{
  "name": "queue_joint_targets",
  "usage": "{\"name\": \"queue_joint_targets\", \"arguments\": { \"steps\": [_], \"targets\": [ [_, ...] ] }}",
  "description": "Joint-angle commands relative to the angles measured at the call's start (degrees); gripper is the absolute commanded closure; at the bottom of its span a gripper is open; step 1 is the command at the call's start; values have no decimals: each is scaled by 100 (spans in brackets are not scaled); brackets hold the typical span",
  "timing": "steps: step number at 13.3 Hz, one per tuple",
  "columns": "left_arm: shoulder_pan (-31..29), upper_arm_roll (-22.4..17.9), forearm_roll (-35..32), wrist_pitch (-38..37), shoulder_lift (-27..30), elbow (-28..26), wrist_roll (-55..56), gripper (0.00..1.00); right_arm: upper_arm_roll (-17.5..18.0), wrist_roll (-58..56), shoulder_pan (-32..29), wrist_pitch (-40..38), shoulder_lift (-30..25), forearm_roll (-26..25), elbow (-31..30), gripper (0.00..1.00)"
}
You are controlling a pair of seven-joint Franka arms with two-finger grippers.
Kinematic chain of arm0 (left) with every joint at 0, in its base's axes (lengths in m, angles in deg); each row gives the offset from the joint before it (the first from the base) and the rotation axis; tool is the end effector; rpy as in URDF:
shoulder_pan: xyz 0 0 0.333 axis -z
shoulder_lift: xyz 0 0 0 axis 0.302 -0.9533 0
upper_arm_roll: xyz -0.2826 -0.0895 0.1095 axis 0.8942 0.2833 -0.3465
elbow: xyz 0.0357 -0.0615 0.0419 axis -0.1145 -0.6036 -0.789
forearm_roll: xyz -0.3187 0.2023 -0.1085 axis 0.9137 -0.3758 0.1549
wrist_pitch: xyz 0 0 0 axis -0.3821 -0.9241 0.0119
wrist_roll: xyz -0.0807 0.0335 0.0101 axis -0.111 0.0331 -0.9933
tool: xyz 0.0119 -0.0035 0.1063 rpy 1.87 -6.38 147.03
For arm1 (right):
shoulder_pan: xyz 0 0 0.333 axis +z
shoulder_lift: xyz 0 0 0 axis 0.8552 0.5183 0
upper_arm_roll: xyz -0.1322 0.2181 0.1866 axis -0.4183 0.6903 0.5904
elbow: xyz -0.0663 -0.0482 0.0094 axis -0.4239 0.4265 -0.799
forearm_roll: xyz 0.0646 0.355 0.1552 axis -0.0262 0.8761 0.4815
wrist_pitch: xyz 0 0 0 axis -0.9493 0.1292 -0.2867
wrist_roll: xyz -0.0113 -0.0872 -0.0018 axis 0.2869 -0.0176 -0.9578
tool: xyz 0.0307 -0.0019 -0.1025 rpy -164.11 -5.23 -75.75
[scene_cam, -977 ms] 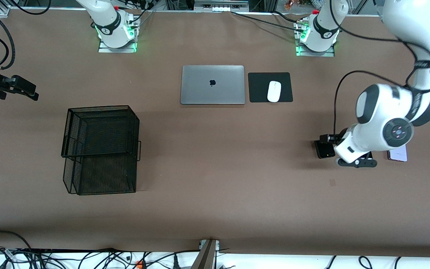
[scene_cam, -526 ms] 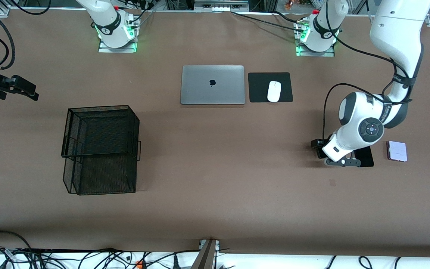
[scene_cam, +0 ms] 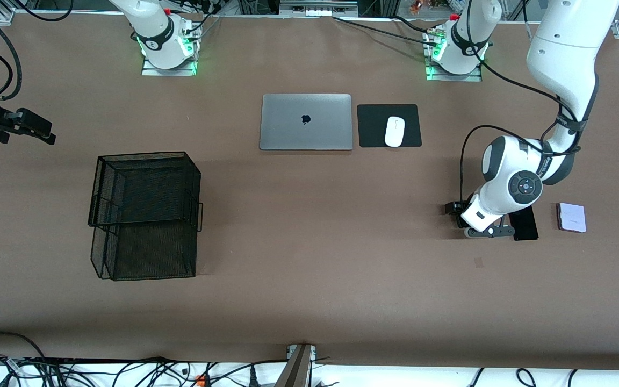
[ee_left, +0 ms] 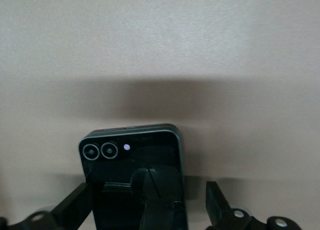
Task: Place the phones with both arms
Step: 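Grasp the black flip phone with the left gripper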
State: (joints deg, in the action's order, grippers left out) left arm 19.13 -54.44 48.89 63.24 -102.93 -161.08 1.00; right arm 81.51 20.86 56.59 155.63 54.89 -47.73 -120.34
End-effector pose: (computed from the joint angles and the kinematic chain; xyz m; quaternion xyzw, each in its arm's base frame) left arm 0.5997 -0.0448 0.1659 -0.9973 -0.0312 0.0635 0.0213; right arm 0.5642 -0.0270 0.5838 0.9999 -0.0066 -0.0089 0.0092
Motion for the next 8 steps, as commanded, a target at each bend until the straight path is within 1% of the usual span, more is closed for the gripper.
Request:
{"name": "queue_joint_targets", "arguments": {
  "steps": [1,8],
  "targets": [
    [-15,-27,-179,98,-29,8,129,0,27,-121,-80,42,-46,100,-52,0],
    [-15,-80,-179,98,-46,17,138,0,27,-121,-80,42,-46,100,-52,0]
  ]
}}
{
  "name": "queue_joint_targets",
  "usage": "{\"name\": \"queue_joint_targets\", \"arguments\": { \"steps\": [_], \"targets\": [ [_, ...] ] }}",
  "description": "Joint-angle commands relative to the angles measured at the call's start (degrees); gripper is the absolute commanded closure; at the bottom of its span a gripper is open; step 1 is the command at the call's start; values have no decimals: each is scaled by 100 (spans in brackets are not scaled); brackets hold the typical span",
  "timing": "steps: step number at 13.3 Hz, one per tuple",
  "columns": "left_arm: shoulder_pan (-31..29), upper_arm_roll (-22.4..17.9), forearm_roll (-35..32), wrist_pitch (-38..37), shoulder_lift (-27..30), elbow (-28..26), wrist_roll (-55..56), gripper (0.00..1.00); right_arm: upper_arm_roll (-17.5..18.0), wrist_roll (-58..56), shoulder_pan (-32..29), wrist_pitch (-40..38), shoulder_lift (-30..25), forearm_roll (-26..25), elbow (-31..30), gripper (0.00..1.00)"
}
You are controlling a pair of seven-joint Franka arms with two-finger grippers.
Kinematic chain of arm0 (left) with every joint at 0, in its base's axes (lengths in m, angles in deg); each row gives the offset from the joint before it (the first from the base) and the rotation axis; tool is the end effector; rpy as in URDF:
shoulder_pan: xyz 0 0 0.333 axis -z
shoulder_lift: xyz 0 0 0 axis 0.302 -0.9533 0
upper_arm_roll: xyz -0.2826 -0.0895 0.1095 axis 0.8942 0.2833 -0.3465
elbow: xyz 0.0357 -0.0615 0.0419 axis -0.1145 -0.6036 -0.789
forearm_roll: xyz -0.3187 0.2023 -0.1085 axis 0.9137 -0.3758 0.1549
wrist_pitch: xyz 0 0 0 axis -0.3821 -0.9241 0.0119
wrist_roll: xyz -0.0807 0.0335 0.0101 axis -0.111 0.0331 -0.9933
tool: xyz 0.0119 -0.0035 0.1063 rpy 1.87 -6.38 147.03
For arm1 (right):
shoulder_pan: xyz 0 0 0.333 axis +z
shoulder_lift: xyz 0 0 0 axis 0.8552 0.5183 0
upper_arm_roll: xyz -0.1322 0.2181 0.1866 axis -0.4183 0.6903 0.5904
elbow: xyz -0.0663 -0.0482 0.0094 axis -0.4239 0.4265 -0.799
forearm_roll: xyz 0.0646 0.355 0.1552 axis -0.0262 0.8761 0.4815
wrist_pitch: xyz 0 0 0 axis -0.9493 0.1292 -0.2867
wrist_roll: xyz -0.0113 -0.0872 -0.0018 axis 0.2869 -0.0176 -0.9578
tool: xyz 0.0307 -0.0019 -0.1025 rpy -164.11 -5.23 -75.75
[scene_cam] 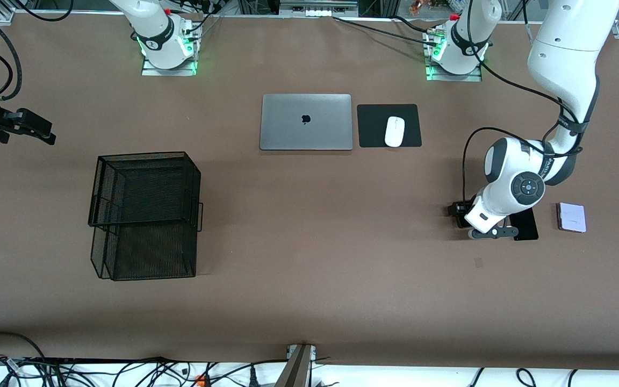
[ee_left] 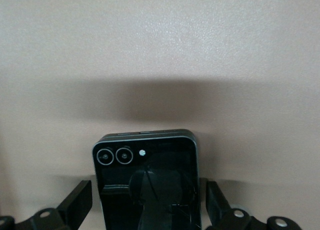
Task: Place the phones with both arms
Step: 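Carry the flip phone to the table middle and release it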
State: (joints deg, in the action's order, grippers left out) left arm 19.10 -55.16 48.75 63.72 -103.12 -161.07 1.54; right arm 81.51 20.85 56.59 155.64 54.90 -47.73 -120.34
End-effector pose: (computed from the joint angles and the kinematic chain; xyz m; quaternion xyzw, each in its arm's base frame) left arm 0.6007 -0.0372 0.1644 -0.9970 -0.0406 0.0606 0.0248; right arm 0.5642 -0.0270 0.5837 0.9999 -0.0066 -0.0089 0.0092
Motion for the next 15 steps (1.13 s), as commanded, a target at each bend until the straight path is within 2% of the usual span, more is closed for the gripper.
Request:
{"name": "queue_joint_targets", "arguments": {
  "steps": [1,2,5,8,11,13,15],
  "targets": [
    [-11,-8,-165,50,-36,16,84,0,27,-120,-80,42,-46,100,-52,0],
    [-2,1,-165,50,-36,16,84,27,27,-120,-80,42,-46,100,-52,0],
    [-2,9,-165,-10,-18,86,67,73,27,-120,-80,51,-46,100,-52,0],
    [120,149,-139,-465,254,313,93,78,27,-120,-80,42,-46,100,-52,0],
    [182,868,-95,-1502,263,1112,93,82,27,-120,-80,51,-46,100,-52,0],
    [357,1378,-77,-1672,62,1630,101,82,27,-120,-80,42,-46,100,-52,0],
    [926,1486,-42,-1646,-289,2149,171,82,27,-120,-80,42,-46,100,-52,0]
  ]
}}
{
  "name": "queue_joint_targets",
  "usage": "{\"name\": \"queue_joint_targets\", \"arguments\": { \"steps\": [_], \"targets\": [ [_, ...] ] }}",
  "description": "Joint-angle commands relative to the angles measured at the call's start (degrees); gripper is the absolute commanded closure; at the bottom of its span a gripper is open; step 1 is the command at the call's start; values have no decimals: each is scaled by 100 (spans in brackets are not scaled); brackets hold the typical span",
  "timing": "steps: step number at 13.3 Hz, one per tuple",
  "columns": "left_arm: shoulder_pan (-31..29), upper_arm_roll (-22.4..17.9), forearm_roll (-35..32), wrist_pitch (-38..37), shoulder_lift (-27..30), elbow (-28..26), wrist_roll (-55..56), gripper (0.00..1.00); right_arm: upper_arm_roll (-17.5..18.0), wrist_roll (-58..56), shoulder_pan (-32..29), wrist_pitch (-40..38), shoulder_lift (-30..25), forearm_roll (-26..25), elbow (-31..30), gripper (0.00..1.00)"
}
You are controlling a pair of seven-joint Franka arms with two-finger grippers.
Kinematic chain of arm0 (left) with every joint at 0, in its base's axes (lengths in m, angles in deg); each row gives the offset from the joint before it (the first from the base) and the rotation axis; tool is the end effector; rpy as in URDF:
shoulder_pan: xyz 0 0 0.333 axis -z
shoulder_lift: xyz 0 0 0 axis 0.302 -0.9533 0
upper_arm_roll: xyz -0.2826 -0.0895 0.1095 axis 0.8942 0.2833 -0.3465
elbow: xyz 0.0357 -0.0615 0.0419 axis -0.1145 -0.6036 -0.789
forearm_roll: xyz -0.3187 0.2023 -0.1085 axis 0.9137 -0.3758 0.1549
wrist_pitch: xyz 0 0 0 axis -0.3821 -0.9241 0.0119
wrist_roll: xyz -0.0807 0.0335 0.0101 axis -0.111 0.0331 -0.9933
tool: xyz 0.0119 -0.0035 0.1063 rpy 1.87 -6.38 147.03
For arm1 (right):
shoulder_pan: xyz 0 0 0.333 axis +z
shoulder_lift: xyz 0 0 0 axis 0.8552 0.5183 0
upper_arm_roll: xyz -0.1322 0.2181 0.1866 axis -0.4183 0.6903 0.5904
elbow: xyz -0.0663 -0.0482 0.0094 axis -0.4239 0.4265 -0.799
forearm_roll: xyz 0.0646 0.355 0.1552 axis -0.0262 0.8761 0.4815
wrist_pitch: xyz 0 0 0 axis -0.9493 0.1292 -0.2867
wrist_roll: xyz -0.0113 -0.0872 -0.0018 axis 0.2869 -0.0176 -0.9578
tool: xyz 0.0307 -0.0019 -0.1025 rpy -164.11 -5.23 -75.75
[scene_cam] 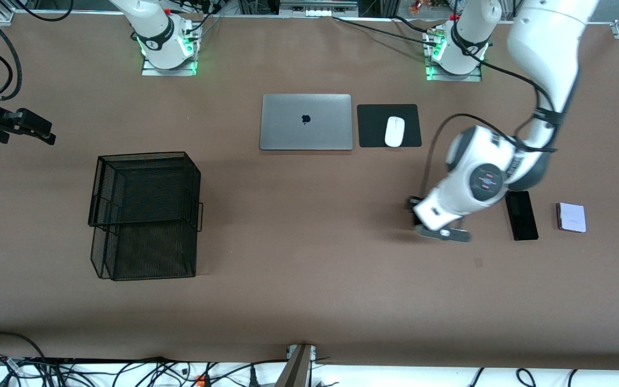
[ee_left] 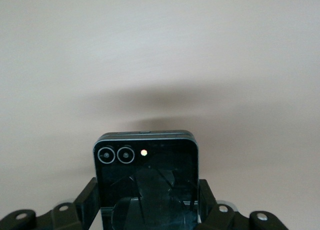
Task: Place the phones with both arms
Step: 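Carry the flip phone to the table middle and release it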
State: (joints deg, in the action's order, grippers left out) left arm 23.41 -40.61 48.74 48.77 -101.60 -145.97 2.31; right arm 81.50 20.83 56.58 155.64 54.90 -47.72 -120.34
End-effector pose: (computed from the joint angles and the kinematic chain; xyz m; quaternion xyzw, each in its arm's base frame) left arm 0.6237 -0.2330 0.2785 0.9942 -0.0925 -0.0478 0.0283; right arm 0.5642 -0.0272 0.5837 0.9999 -0.0066 -0.0089 0.0091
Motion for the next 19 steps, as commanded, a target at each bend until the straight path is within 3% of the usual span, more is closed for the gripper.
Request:
{"name": "queue_joint_targets", "arguments": {
  "steps": [1,2,6,8,9,10,11,14,19],
  "targets": [
    [759,32,125,-108,-625,816,322,81,28,-118,-79,51,-47,99,-52,0],
    [1005,32,335,32,-801,966,698,80,28,-118,-79,51,-47,99,-52,0],
    [1797,32,487,1753,-1399,1038,1885,77,28,-118,-79,51,-38,99,-52,0],
    [2043,32,487,2079,-1680,1038,2204,77,28,-118,-79,51,-38,99,-52,0],
    [2166,32,487,2203,-1751,1038,2274,71,28,-118,-79,51,-38,99,-52,0],
    [2246,32,495,2291,-1769,1038,2458,25,28,-118,-79,51,-38,99,-52,0],
    [2177,32,417,2283,-1665,985,2512,0,28,-118,-79,51,-38,99,-52,0],
    [1809,14,425,1645,-1226,958,2574,0,28,-118,-79,51,-29,99,-52,0],
    [317,-39,399,-648,-276,1038,2530,0,81,-109,-44,86,-29,117,-43,0]
  ]
}}
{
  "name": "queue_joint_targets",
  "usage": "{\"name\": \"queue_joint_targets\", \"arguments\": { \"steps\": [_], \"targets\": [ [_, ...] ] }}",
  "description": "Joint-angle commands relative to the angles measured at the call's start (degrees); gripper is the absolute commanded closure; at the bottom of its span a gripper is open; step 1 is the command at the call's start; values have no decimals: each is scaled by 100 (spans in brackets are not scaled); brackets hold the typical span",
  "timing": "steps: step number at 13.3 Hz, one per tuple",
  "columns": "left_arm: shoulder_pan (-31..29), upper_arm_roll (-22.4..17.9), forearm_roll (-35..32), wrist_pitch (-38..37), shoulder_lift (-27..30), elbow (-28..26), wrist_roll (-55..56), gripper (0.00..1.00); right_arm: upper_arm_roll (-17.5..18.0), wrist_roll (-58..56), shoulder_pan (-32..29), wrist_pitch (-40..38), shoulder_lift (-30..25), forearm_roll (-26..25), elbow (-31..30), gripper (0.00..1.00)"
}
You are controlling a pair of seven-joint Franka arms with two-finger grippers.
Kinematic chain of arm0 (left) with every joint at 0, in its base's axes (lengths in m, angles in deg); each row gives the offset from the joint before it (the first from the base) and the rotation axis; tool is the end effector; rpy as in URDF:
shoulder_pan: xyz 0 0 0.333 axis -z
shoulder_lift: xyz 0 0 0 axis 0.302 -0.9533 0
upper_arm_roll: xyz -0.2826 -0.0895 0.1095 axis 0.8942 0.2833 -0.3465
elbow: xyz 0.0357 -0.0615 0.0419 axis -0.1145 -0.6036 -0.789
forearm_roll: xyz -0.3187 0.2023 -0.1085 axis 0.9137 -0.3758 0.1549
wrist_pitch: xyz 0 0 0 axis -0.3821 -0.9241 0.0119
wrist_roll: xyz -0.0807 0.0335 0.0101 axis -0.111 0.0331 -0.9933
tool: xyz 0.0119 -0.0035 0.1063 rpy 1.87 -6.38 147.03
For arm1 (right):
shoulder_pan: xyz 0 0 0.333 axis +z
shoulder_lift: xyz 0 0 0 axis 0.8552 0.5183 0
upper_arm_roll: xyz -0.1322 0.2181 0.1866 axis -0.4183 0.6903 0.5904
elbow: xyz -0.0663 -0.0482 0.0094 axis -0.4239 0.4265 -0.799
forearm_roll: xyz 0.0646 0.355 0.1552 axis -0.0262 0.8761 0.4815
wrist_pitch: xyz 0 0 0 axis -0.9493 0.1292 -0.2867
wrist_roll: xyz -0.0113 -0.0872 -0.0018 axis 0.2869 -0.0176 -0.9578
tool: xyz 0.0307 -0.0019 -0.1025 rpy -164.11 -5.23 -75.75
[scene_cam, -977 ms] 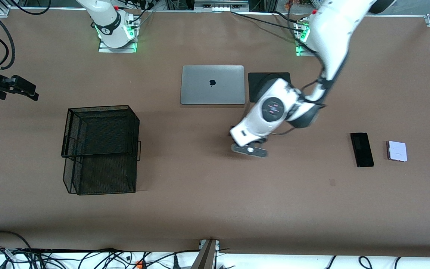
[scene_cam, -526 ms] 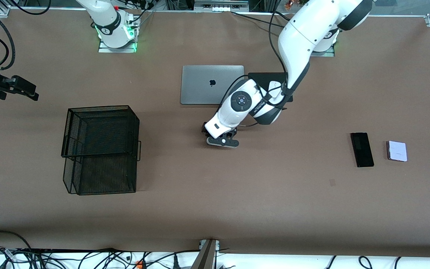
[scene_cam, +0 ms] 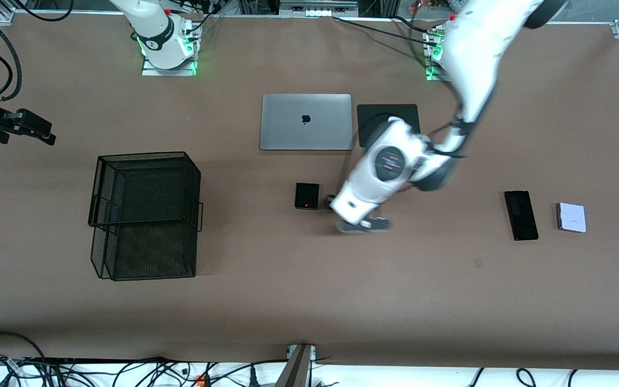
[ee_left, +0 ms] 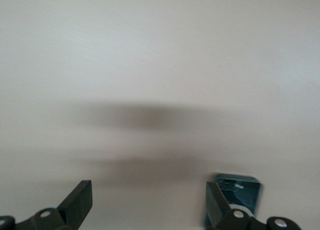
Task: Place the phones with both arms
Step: 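Grasp the slab phone with the left gripper while the right gripper reaches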
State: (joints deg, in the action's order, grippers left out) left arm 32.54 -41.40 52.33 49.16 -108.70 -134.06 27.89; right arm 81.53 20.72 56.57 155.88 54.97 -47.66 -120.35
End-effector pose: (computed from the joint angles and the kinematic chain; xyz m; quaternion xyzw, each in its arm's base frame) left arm 0.6316 -0.3356 0.2861 0.9932 0.0881 -0.0364 0.0674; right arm 0.5650 -0.0269 0.5833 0.9999 -0.0055 -0.0075 0.0086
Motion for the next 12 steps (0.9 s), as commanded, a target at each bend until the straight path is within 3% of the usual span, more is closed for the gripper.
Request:
{"name": "queue_joint_targets", "arguments": {
  "steps": [1,4,6,8,12],
  "targets": [
    [-974,32,22,-1030,495,-162,-80,0,77,-37,70,131,-37,120,-43,0],
    [-2003,23,-809,-1665,469,-188,-1473,0,77,51,842,229,139,207,-25,0],
    [-2679,14,-1268,-1641,373,-223,-2292,0,86,1021,1465,447,366,383,27,0],
    [-3181,23,-2092,-1308,66,-250,-2681,0,86,2295,2335,650,822,322,325,0],
    [-3772,31,-2202,-185,12,-1082,-3322,0,69,4459,3821,781,2227,191,1615,0]
  ]
}}
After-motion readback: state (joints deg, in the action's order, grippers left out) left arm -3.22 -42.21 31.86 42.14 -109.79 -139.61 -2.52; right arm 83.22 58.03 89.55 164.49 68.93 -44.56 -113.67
